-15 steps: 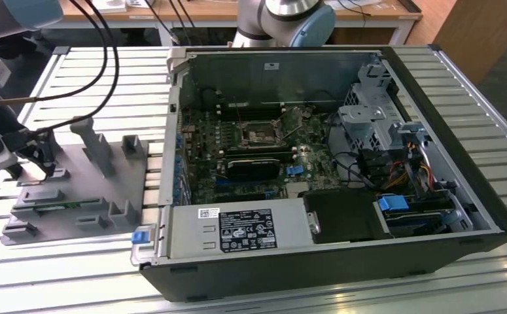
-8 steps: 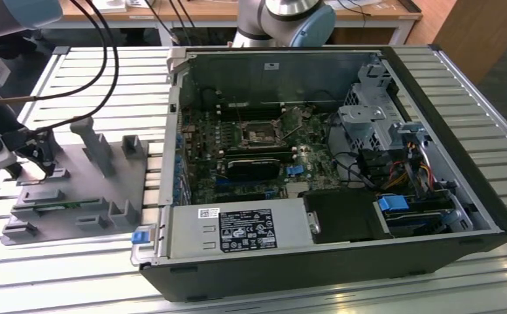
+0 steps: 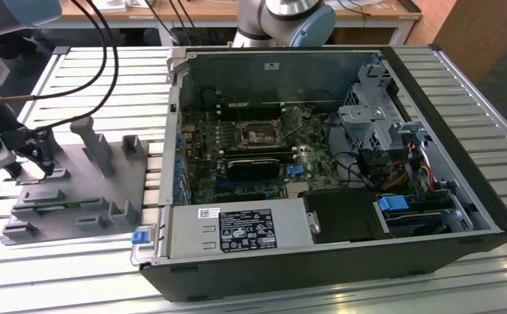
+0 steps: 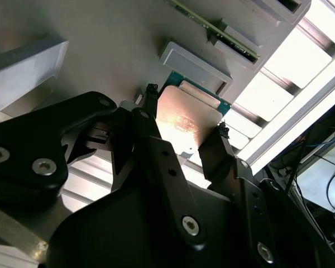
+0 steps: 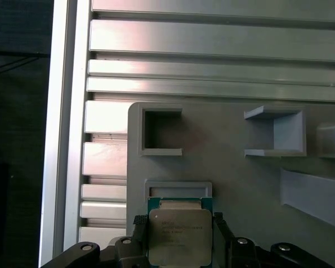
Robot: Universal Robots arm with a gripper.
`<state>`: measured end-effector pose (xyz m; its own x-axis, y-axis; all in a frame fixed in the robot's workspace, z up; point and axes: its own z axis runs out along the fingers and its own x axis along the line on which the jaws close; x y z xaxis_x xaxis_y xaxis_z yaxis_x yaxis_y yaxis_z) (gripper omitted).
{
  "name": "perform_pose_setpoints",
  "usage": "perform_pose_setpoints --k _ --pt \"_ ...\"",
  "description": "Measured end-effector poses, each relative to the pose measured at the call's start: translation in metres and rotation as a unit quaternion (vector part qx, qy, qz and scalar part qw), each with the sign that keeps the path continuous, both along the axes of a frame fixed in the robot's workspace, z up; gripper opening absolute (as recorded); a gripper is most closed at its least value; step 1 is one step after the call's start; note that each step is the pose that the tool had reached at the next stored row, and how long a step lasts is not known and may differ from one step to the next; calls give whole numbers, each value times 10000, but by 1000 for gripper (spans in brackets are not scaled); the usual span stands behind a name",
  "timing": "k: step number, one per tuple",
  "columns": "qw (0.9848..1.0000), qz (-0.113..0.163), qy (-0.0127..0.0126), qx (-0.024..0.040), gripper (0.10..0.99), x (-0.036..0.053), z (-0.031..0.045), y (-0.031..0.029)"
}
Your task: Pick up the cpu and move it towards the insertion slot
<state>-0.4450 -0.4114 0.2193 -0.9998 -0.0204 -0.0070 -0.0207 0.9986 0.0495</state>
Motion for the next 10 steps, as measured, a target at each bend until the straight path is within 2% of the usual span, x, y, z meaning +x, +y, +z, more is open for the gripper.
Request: perform_pose_setpoints --k 10 --pt "10000 0 0 0 541 0 23 0"
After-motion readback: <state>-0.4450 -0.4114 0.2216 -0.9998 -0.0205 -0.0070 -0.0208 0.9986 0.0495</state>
